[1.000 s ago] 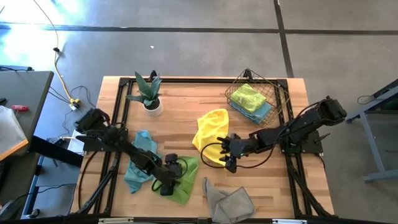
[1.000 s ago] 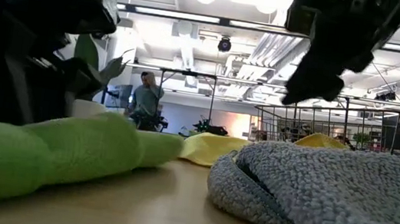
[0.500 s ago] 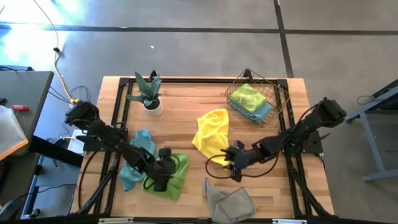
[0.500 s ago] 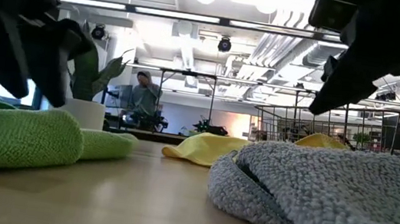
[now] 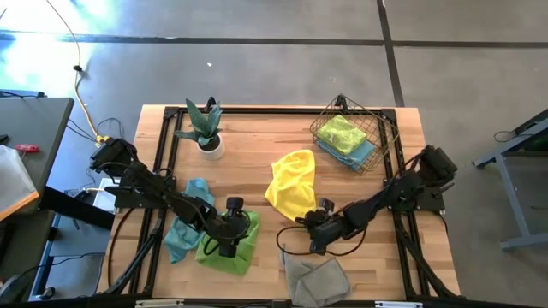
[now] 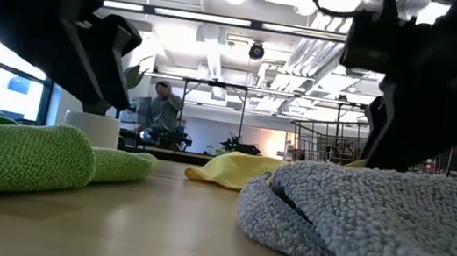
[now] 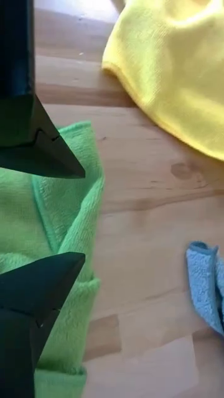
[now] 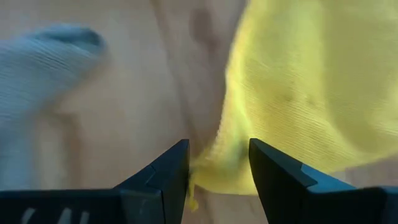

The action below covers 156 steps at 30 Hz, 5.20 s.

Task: Fold microfiber towels
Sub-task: Fold the yellow towel

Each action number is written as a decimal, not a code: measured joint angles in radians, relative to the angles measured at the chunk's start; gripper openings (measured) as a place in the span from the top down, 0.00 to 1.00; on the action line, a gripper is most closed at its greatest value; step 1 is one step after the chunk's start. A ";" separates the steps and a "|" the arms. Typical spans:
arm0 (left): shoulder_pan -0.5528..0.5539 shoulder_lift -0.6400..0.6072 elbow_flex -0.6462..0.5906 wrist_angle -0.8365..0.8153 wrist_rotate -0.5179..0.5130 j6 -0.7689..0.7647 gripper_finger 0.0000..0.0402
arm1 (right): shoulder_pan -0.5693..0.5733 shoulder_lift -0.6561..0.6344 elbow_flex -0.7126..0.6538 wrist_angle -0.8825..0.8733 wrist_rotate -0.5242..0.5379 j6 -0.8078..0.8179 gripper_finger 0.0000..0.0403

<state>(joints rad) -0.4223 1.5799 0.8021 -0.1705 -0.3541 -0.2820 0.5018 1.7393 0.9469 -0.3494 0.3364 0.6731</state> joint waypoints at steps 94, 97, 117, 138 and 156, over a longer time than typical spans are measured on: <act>0.297 0.350 -0.005 0.513 -0.511 0.257 0.72 | -0.071 0.068 0.906 -1.210 0.281 -0.138 1.00; 0.303 0.350 -0.004 0.467 -0.485 0.182 0.72 | -0.085 0.068 0.920 -1.221 0.297 -0.157 1.00; 0.287 0.016 0.007 0.097 -0.447 0.110 0.98 | -0.116 0.068 0.923 -1.221 0.391 -0.247 1.00; 0.284 -0.467 0.006 -0.177 -0.265 0.117 1.00 | -0.153 -0.157 0.712 -0.881 0.568 -0.375 1.00; 0.375 -0.472 0.106 -0.303 -0.369 0.456 1.00 | -0.348 -0.428 0.232 -0.345 0.425 -0.727 1.00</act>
<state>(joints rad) -0.0474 1.1080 0.9076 -0.4732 -0.7231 0.1738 0.1543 1.3112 1.1793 -0.6940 0.7612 -0.0534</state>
